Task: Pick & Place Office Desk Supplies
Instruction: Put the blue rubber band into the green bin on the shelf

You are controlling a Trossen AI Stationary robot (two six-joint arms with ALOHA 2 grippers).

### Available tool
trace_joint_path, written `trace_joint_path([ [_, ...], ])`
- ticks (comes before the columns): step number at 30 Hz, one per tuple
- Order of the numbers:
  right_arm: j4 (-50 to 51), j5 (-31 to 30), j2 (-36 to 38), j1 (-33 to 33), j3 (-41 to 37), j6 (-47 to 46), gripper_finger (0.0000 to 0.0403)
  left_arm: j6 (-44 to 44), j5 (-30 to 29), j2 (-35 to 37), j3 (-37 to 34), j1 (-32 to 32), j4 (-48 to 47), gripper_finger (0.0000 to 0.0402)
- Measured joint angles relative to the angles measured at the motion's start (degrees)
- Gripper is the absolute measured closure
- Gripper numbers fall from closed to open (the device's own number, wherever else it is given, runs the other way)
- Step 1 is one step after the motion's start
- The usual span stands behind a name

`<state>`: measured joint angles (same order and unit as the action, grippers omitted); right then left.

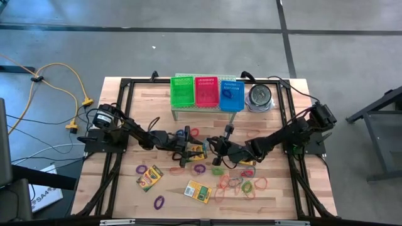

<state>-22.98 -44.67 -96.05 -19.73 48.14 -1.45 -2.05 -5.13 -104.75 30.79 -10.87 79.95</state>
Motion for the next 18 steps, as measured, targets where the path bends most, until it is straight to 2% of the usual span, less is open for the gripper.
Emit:
trace_joint_path([
  [11, -1.78, -0.18, 0.00, 0.00, 0.00, 1.13, 0.0401, -6.92, -1.12, 0.00, 0.00, 3.53, -0.48, 0.0222],
  [18, -2.16, -0.19, 0.00, 0.36, 0.00, 1.73, 0.0401, -7.04, 1.89, 0.00, -0.02, 3.45, -1.40, 0.0222],
])
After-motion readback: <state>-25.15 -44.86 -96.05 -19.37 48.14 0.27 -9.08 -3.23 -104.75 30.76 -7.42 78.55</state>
